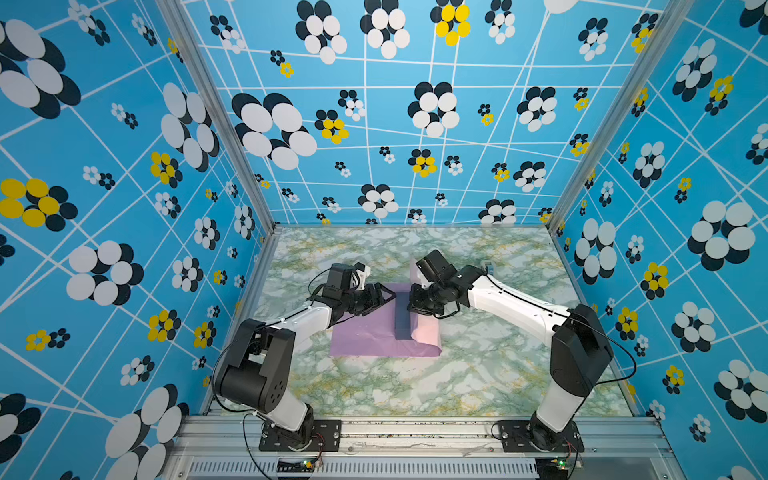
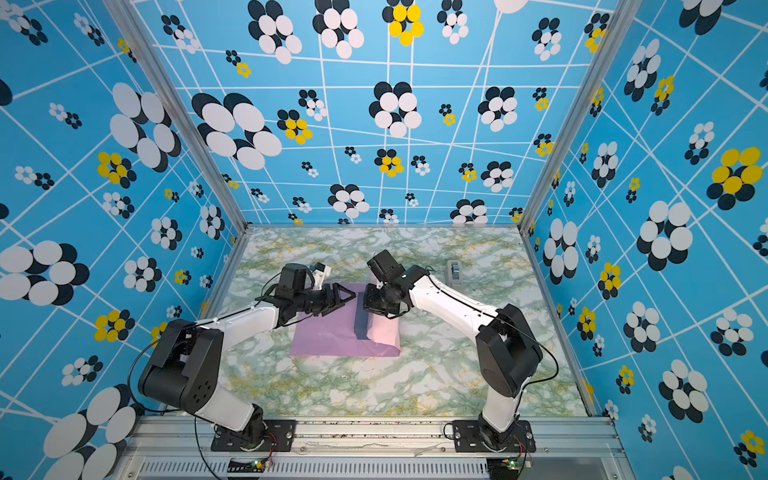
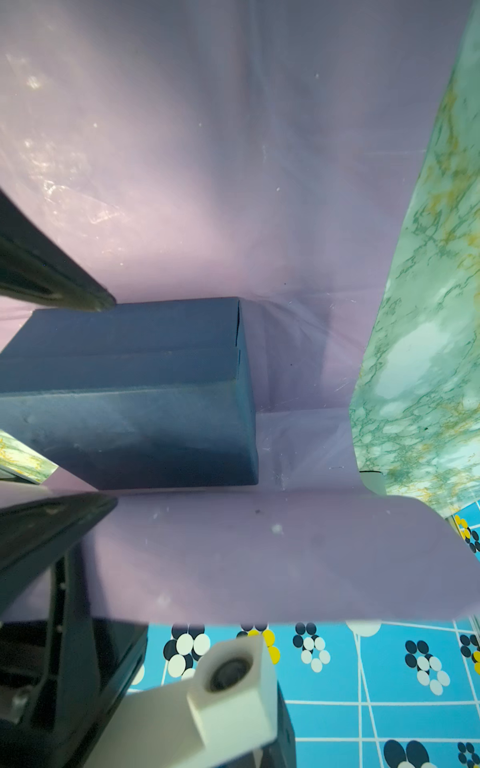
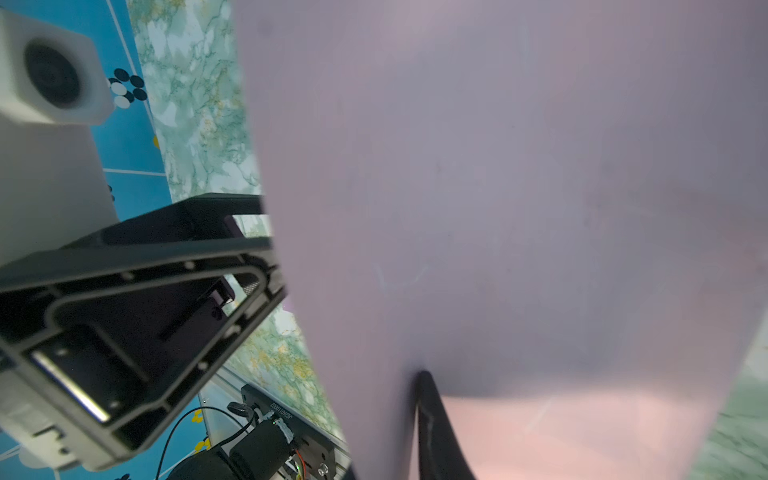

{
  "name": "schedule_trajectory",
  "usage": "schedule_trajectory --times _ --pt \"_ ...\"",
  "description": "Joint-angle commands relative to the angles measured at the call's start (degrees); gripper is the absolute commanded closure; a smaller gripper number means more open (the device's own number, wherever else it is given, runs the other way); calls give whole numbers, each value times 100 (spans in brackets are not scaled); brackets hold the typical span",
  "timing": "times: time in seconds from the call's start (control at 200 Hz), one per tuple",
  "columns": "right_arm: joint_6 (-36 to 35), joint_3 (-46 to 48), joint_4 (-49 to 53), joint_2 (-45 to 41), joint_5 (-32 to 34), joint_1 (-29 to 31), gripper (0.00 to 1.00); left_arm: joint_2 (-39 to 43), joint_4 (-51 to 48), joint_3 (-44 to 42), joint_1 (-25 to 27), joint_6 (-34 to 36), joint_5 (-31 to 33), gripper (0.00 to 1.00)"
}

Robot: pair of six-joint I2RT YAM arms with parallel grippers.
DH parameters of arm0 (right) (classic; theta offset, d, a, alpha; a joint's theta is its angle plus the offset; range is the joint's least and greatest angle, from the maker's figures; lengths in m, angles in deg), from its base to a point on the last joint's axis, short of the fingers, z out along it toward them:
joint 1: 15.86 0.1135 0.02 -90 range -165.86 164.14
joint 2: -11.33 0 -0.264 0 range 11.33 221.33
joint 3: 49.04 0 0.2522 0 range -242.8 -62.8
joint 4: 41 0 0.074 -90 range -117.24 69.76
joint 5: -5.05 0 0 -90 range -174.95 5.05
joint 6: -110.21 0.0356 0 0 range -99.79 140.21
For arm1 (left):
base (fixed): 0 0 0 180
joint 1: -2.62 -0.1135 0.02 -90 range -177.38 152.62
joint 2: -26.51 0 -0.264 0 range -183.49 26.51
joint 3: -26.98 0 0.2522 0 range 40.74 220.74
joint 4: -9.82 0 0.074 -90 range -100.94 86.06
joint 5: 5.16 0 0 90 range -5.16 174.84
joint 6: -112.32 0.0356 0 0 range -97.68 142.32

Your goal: Wrap the gift box in paper

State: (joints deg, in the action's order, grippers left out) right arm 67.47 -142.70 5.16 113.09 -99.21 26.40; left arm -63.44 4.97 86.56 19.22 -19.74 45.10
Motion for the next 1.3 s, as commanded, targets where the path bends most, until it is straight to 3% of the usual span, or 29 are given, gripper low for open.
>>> schedule_trajectory --times 0.0,0.115,0.385,0.55,0.715,0.89,0.955,1.125,1.295 --pt "-15 264 -515 135 -314 25 75 -23 281 91 -80 -95 -168 29" --pt "-103 494 -685 152 -427 19 59 -48 410 111 -83 -144 -289 27" --pt "-248 1006 -1168 -22 -613 -38 42 -178 422 237 -34 -75 -319 27" --pt "-222 1120 -1376 21 -736 -65 41 -480 -217 567 161 339 25 30" --pt "-244 1143 -1396 -5 -679 -69 54 -696 -331 596 286 385 230 38" --pt "-305 1082 -1345 -66 -630 -91 57 -812 -594 656 446 583 335 48" --pt "-335 1047 -1301 -145 -592 -104 57 -835 -694 656 475 633 427 52" --pt "-554 940 -729 -795 -189 -351 43 -840 -1058 648 476 823 689 65" --pt "-725 1194 321 -1399 509 -1001 39 -835 -1084 577 478 873 711 67"
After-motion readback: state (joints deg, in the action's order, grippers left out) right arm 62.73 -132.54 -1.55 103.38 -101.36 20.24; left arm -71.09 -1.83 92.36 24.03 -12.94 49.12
